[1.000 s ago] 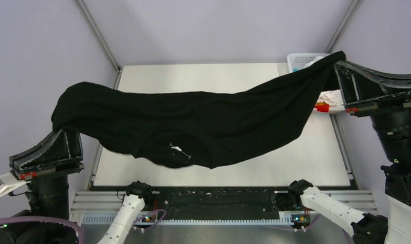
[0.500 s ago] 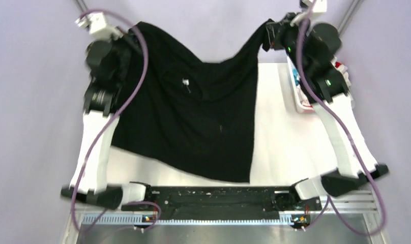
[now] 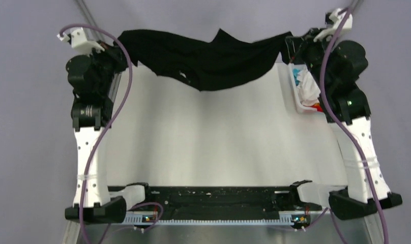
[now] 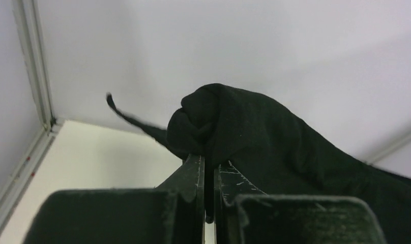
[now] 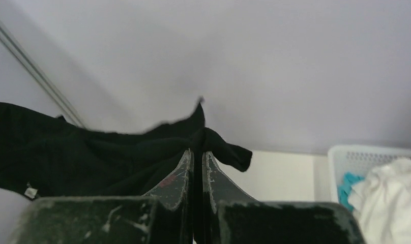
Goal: Fold and stack the t-shirts
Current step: Flatten out the tshirt
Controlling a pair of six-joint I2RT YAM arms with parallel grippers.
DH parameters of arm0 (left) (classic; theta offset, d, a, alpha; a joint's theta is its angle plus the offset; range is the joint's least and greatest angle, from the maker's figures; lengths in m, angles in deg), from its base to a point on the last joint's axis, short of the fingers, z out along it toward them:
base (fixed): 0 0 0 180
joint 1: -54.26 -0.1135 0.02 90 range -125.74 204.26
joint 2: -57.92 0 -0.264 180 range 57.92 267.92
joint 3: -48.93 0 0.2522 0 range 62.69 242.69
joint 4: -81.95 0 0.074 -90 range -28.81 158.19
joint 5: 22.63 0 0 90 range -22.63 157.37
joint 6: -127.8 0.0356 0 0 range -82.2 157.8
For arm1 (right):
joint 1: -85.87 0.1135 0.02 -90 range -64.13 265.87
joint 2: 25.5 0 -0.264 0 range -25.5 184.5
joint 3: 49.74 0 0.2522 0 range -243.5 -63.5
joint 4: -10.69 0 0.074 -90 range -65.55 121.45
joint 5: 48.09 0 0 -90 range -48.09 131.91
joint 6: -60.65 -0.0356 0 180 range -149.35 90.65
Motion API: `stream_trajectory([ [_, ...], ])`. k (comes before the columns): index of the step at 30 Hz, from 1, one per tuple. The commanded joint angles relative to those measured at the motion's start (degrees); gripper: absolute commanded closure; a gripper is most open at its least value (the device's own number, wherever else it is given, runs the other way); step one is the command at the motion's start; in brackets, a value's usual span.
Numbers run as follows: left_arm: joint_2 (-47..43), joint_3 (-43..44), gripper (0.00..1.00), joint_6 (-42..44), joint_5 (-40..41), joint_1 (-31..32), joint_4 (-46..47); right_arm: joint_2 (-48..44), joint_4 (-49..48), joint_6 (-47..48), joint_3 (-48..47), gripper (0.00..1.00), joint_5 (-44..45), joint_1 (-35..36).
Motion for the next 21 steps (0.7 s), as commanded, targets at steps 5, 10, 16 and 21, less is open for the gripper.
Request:
stream_trajectory([
  [5, -13.6, -36.8, 1.0, -5.8, -3.1, 0.3, 3.2, -9.5, 9.3, -1.5, 29.6, 1.0, 6.5, -0.5],
  [10, -19.9, -54.3, 0.54, -13.4, 2.2, 0.3, -3.3, -8.0, 11.8, -5.0, 41.2, 0.92, 12.7, -2.8],
  [16, -25.3, -54.2, 0.01, -16.5, 15.1, 0.3, -17.1, -3.4, 16.2, -10.0, 41.4, 0.27, 21.1, -3.4],
  [21, -26.3, -50.6, 0.01, -15.6, 10.4, 0.3, -14.5, -5.0, 16.6, -11.7, 38.9, 0.08, 18.1, -3.3],
])
